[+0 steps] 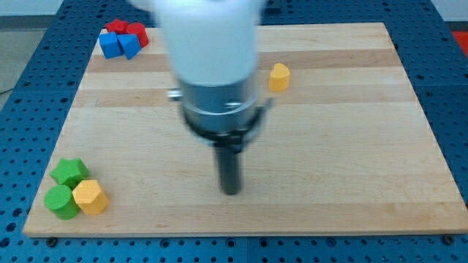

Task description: Push the yellow heart slightly down

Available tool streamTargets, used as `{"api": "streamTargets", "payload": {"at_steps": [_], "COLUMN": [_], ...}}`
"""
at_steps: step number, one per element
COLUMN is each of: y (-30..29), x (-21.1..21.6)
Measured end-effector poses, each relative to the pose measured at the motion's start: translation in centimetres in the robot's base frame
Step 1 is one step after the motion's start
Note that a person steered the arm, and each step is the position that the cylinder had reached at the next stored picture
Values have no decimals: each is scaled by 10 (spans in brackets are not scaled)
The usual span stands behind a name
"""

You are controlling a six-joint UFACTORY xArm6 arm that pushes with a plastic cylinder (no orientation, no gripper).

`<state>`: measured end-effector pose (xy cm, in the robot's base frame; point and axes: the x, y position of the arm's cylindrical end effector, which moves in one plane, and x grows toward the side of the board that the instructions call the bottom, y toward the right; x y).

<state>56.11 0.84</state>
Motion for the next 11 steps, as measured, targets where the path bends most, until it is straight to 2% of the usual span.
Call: {"api": "streamTargets", "payload": {"at_steps": [1, 2, 3, 4, 5, 6, 7, 8, 9, 10, 11], "y": [83, 140, 161, 152, 93, 38, 26, 42, 45, -24, -118], "x": [-30, -96, -177, -238, -245, -209, -190, -207, -206, -193, -169]}}
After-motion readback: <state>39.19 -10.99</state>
